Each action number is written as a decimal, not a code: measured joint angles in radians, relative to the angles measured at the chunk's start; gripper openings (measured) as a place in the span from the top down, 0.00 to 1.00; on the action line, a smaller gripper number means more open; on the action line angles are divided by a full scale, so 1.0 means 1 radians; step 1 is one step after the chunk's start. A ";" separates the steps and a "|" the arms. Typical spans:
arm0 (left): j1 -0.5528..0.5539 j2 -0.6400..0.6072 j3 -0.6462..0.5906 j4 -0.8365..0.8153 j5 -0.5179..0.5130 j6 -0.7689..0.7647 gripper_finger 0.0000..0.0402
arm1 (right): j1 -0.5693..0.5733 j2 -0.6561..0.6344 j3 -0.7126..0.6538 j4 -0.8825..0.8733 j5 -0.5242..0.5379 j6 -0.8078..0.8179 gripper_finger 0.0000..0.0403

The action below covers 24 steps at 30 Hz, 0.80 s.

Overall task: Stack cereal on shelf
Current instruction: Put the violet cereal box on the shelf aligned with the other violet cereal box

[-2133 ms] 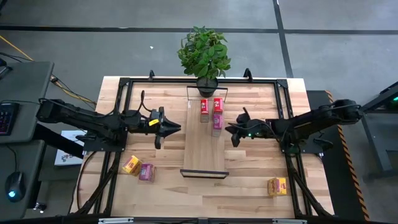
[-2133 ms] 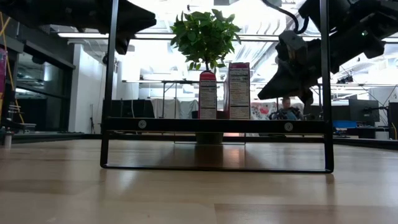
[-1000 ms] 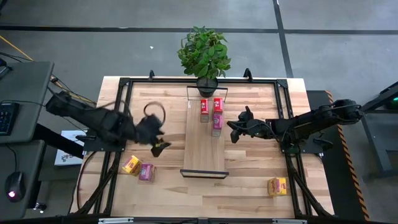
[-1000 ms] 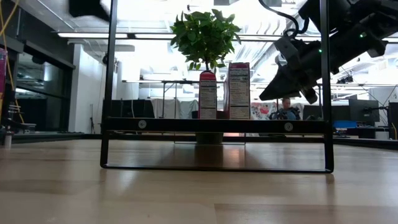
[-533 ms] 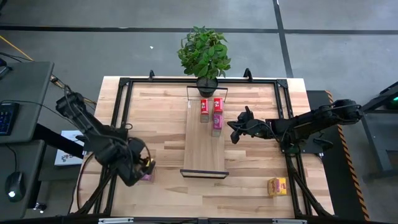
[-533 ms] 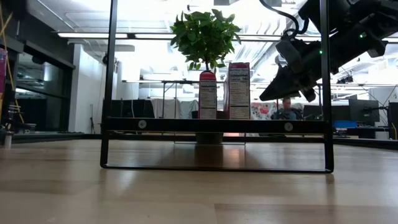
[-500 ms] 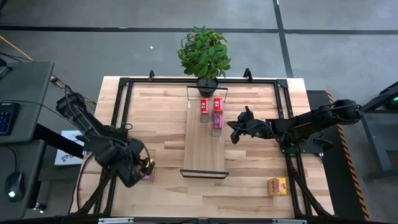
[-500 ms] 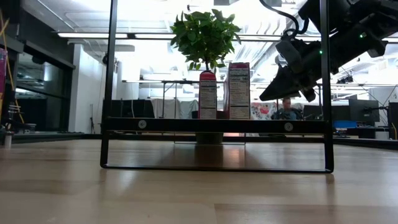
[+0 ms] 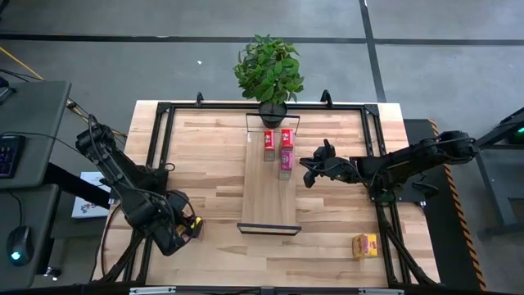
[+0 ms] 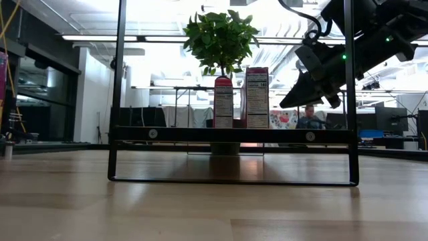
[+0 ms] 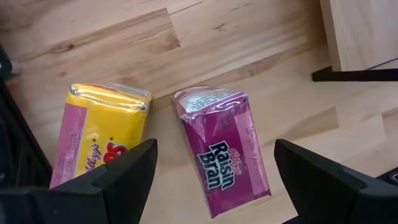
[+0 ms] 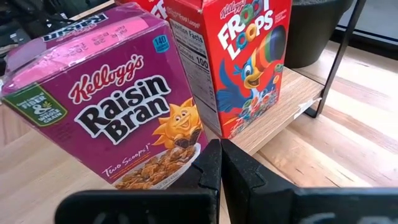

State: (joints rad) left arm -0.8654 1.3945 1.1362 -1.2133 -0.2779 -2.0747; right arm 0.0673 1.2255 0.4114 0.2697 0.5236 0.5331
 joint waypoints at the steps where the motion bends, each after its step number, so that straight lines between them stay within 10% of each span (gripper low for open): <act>1: 0.000 0.000 0.000 0.001 0.000 0.000 0.22 | 0.000 0.000 0.000 0.000 0.000 0.000 1.00; 24: 0.025 0.127 0.000 0.064 0.033 0.001 0.22 | -0.002 0.051 -0.001 0.002 0.032 -0.011 1.00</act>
State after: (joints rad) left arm -0.8408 1.5215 1.1366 -1.1492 -0.2446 -2.0737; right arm 0.0658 1.2764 0.4103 0.2716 0.5552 0.5220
